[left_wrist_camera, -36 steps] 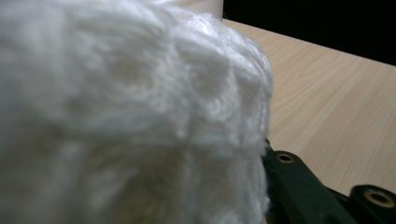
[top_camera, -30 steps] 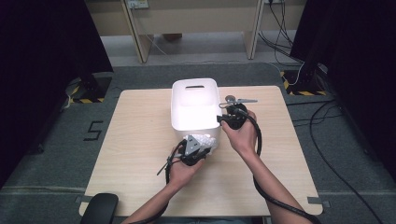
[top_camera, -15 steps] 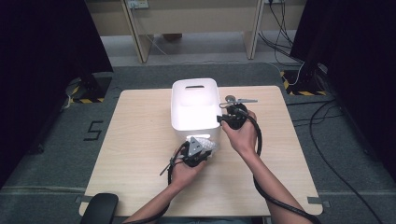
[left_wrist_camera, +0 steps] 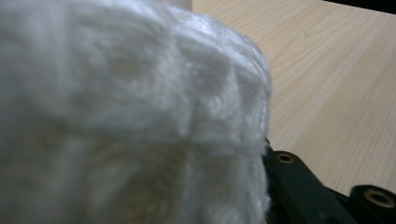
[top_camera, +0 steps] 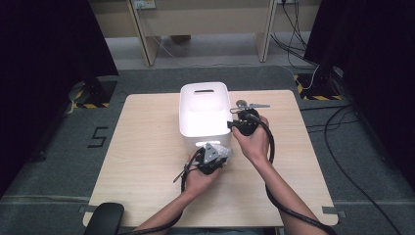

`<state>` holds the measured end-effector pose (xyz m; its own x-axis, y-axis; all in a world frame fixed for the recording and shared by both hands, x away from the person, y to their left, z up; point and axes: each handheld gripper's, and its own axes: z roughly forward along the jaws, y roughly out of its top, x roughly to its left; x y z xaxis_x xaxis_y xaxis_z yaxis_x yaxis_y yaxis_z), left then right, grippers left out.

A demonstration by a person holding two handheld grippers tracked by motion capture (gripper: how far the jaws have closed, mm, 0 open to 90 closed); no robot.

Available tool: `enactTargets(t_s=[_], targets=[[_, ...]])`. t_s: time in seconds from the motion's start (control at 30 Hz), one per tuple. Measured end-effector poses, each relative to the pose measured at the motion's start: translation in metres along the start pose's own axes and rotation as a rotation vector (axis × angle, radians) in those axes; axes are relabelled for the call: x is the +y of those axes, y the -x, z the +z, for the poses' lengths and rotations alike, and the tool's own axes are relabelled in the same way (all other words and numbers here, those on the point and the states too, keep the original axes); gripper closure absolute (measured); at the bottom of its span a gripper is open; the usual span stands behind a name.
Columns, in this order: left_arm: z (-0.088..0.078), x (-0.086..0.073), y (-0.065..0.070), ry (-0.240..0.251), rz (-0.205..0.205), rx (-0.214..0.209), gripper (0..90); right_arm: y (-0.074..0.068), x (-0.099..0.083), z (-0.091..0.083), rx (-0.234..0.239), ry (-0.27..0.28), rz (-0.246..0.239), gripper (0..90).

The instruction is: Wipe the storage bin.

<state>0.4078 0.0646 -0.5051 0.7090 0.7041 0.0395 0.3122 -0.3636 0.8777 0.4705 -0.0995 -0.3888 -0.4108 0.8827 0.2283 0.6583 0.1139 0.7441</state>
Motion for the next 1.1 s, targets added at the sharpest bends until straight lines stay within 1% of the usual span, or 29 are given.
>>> enactTargets(t_s=[0.03, 0.1, 0.23, 0.4, 0.63, 0.7, 0.8, 0.83, 1.1], targets=[[0.001, 0.000, 0.000, -0.006, 0.000, -0.005, 75.1, 0.000, 0.000, 0.000, -0.001, 0.000, -0.001, 74.0], [0.004, 0.001, 0.002, -0.005, 0.005, 0.000, 75.1, 0.000, 0.000, 0.000, 0.000, 0.000, 0.000, 74.0], [0.007, 0.004, 0.004, 0.001, -0.004, -0.001, 75.1, 0.000, 0.000, 0.000, 0.000, 0.000, 0.000, 74.0], [0.006, 0.006, 0.004, 0.007, -0.005, -0.002, 75.1, 0.000, 0.000, 0.000, 0.001, 0.000, 0.000, 74.0], [0.000, 0.015, 0.003, 0.041, -0.018, -0.002, 75.1, 0.000, 0.000, 0.000, 0.001, -0.001, 0.002, 73.9], [-0.003, 0.019, 0.004, 0.055, -0.015, -0.002, 75.1, 0.000, 0.000, 0.000, 0.003, -0.001, 0.005, 73.9], [-0.006, 0.025, 0.003, 0.068, -0.024, -0.011, 75.0, 0.000, 0.000, 0.000, 0.002, 0.000, 0.002, 73.9], [-0.006, 0.026, 0.002, 0.074, -0.024, -0.011, 75.0, 0.000, 0.000, 0.000, 0.002, -0.001, 0.007, 73.9], [-0.017, 0.042, 0.003, 0.120, -0.022, -0.010, 75.0, 0.000, 0.000, 0.000, 0.002, 0.000, 0.004, 73.8]])
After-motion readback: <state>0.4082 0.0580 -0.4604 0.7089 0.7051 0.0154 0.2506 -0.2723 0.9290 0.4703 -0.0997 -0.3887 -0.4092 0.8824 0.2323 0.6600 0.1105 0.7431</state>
